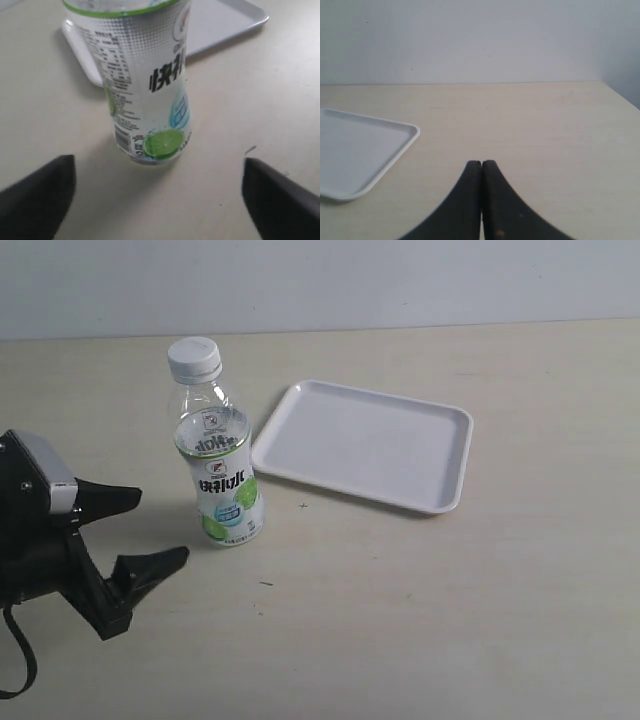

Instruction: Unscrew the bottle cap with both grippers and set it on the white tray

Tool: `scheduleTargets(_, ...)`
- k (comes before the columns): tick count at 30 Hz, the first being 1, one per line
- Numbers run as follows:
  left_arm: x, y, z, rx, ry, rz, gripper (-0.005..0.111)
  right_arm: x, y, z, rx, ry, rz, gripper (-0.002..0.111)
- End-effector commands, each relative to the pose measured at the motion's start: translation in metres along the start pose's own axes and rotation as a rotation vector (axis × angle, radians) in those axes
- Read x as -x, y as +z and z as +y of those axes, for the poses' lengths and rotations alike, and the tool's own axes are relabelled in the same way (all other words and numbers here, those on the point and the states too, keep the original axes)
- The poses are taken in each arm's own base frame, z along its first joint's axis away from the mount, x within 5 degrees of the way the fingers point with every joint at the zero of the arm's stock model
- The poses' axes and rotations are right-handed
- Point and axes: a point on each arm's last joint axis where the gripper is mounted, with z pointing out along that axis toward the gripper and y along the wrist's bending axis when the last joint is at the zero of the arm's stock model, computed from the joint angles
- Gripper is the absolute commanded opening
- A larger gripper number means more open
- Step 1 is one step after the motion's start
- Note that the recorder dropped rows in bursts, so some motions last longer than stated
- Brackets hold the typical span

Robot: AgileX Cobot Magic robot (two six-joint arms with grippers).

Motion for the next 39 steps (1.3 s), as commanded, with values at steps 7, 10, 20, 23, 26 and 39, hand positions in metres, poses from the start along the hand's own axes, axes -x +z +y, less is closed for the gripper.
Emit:
scheduleTargets(7,-0.010,0.017,-0.001,-0.039,0.012,-0.141,0.104,-0.001,0.000,0.000,-0.005,0.004,-0.005,0.000)
scheduleTargets(10,-0.014,0.028,0.005,-0.043,0.001,-0.133,0.104,-0.001,0.000,0.000,-0.005,0.004,-0.005,0.000)
scheduleTargets(20,-0.014,0.064,0.028,-0.065,-0.125,-0.162,0.104,-0.001,0.000,0.000,-0.005,0.004,-0.005,0.000)
scheduleTargets(23,-0.011,0.069,0.028,-0.126,-0.094,-0.178,0.104,-0.001,0.000,0.000,-0.005,0.004,-0.005,0.000)
scheduleTargets(26,-0.009,0.076,0.027,-0.151,-0.075,-0.187,0.104,-0.001,0.000,0.000,-0.005,0.004,-0.005,0.000)
scheduleTargets(39,0.005,0.108,0.020,-0.207,-0.016,-0.236,0.104,-0.001,0.000,0.000,-0.005,0.004,-0.005,0.000)
